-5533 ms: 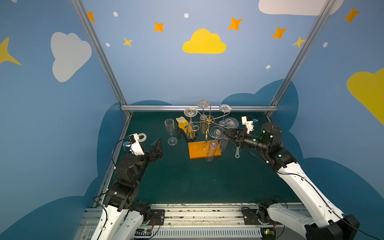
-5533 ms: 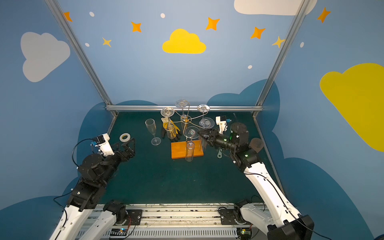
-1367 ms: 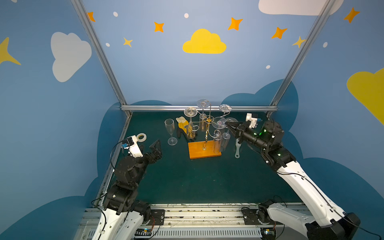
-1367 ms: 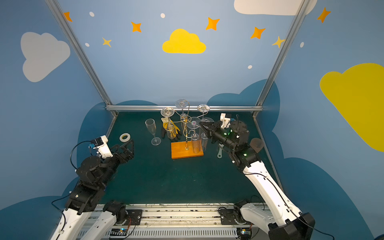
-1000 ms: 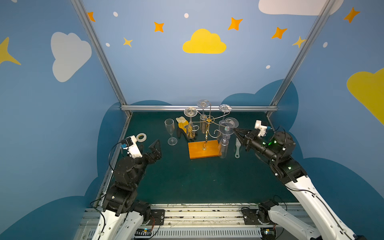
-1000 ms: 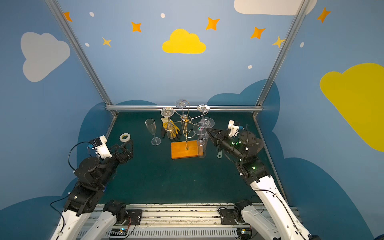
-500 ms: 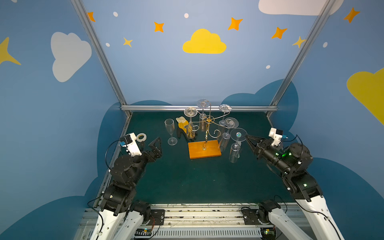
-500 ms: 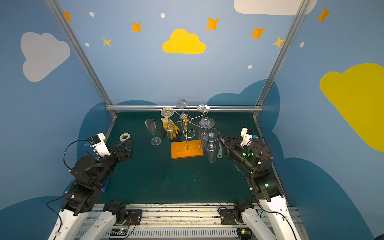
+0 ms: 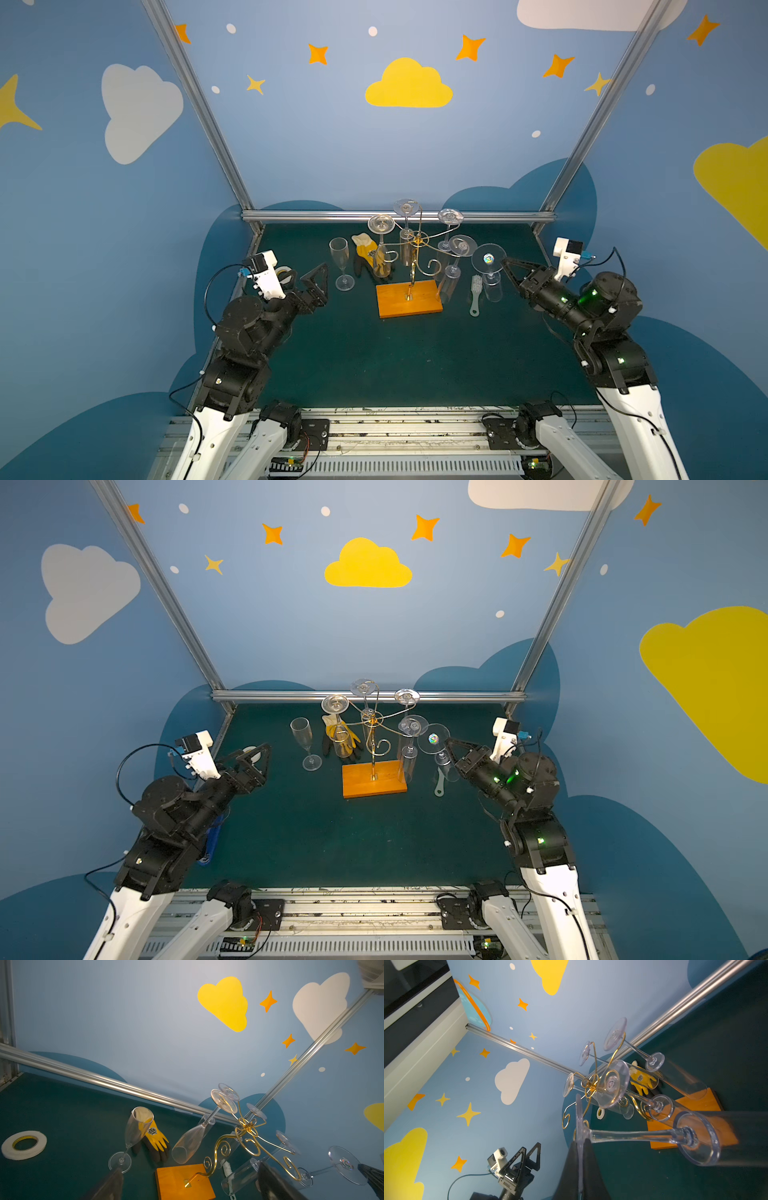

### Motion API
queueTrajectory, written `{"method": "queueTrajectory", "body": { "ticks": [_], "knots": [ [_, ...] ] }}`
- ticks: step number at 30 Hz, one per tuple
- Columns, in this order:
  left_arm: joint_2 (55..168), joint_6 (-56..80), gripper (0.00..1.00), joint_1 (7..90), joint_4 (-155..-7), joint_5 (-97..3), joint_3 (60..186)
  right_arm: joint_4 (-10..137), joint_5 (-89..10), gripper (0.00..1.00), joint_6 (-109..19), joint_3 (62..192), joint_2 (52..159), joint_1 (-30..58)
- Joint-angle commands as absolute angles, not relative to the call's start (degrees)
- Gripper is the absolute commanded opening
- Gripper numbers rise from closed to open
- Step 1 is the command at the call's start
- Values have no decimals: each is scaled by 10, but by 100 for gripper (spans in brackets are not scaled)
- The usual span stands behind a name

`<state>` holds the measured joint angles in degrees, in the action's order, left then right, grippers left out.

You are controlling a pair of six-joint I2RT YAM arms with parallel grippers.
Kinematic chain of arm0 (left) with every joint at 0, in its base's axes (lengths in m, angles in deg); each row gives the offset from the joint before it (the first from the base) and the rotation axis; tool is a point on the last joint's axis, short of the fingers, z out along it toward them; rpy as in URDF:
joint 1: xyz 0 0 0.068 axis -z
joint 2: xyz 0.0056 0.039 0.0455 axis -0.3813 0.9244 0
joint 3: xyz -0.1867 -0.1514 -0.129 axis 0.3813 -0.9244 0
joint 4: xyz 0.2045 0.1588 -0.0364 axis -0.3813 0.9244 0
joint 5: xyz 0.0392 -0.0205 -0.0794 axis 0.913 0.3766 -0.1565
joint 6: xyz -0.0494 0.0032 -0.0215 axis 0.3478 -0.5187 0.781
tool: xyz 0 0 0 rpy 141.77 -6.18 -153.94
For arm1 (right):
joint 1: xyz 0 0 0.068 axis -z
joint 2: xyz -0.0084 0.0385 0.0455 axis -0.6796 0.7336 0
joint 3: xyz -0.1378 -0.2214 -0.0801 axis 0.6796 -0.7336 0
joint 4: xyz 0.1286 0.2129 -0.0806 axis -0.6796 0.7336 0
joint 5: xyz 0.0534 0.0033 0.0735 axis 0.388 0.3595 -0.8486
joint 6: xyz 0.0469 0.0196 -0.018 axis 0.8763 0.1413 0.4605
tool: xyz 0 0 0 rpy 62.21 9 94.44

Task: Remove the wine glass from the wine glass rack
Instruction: 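Lift the flute away from the rack with the right gripper while the left rises, then swing the flute upright toward the left gripper and close the left gripper on its stem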

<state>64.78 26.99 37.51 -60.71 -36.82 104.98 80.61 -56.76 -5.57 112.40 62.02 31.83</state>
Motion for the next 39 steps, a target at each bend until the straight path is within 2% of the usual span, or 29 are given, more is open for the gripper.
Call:
{"method": "queueTrajectory", "body": {
  "ticks": [1,14,24,30,39],
  "knots": [
    [657,283,99,373,-616,-404,1072,745,-640,0,-142,1166,643,324],
    [705,362,99,374,-667,-507,1125,626,-792,0,-311,1220,665,327],
    [773,470,99,374,-775,-635,1151,576,-896,0,-409,1234,672,323],
    [821,513,99,385,-810,-695,1172,569,-922,0,-477,1225,672,299],
    [871,532,99,444,-848,-734,1199,624,-902,0,-638,1213,690,200]
  ]
}}
